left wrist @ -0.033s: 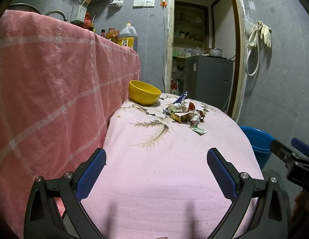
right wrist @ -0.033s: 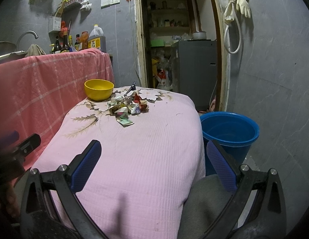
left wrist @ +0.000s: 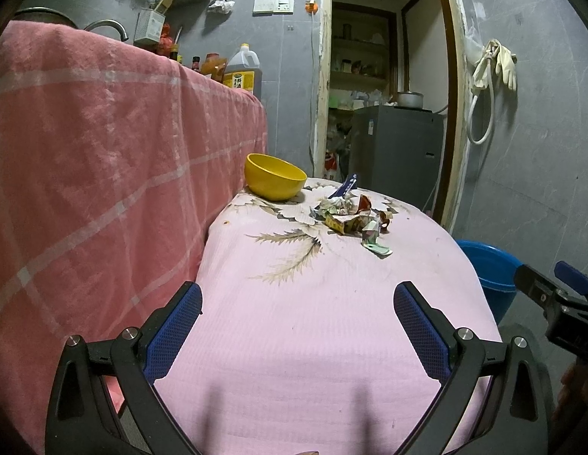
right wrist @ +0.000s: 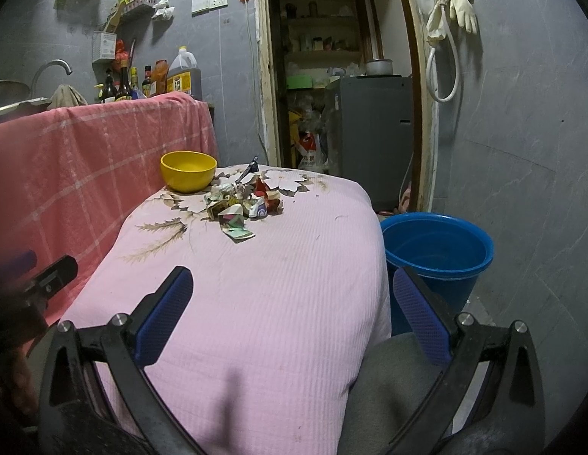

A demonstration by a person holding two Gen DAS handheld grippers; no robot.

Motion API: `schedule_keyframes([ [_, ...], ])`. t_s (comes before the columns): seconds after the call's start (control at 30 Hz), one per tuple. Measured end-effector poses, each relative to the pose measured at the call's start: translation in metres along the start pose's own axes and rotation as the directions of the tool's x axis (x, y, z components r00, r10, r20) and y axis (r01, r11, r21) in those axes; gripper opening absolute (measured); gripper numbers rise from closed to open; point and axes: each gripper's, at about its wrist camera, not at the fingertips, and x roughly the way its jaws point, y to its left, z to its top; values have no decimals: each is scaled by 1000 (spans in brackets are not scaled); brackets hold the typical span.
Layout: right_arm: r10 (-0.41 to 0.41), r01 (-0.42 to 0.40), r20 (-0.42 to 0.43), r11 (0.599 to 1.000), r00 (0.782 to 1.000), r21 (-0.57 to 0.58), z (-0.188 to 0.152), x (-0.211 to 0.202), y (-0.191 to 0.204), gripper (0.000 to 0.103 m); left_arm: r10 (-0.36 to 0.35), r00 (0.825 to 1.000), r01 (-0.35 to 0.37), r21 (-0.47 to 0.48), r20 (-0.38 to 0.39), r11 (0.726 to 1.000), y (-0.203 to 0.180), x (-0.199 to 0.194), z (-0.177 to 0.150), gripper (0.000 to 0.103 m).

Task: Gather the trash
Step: 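Reach the right tool to the trash pile and grasp a green-white paper carton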

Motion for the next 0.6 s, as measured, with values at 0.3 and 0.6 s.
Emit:
schedule_keyframes([
  [0.3,41,-40,29,999,999,-20,22,8,-4,103,9,1000,-8,-12,28,1000,-3,15,24,99],
  [0.6,50,-44,105,997,993,-61,59,31,-12,103,-9,995,8,6,96,1000,-10,42,63,99],
])
